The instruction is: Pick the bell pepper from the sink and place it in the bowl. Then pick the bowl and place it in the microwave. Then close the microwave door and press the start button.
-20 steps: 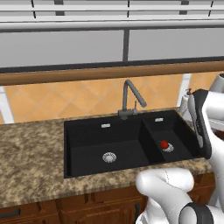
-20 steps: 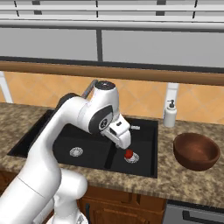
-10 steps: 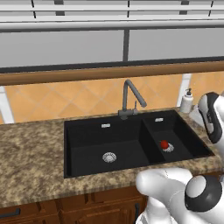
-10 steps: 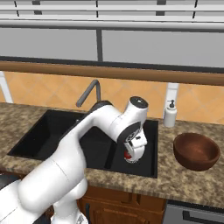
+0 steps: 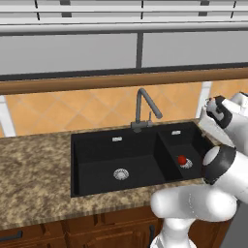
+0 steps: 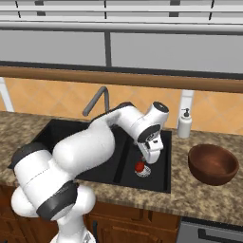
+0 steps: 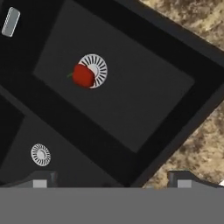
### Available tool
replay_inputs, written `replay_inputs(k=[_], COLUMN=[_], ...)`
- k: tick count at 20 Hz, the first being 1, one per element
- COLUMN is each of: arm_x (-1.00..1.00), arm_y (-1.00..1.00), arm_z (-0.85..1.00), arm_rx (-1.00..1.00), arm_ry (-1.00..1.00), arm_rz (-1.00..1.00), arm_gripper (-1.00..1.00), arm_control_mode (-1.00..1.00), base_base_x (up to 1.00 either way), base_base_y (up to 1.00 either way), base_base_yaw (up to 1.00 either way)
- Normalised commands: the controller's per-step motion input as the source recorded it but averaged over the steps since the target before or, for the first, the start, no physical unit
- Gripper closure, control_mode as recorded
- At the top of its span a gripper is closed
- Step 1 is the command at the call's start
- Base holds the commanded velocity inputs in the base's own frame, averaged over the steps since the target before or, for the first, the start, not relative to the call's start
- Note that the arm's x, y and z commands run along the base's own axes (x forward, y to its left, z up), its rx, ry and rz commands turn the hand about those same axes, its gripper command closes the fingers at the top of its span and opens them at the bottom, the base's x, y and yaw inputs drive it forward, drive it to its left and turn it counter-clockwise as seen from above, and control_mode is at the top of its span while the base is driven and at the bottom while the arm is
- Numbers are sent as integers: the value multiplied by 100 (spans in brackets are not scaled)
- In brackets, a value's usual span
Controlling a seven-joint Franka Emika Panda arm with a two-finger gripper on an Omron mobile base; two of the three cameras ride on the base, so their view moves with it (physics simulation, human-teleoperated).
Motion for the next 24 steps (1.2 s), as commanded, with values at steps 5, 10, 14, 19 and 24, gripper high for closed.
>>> replay_inputs(k=[5, 10, 14, 19, 24], arm_x=[75, 61, 42, 55, 57], arm_y=[0, 0, -19, -34, -30], arm_z=[-31, -30, -33, -43, -38], arm_rx=[0, 0, 1, 7, 3], arm_ry=[13, 13, 2, 1, 0], arm_rz=[0, 0, 0, 0, 0], arm_gripper=[-100, -100, -100, -100, -100], arm_control_mode=[-100, -100, -100, -100, -100], base_base_x=[0, 0, 0, 0, 0], base_base_y=[0, 0, 0, 0, 0], base_base_yaw=[0, 0, 0, 0, 0])
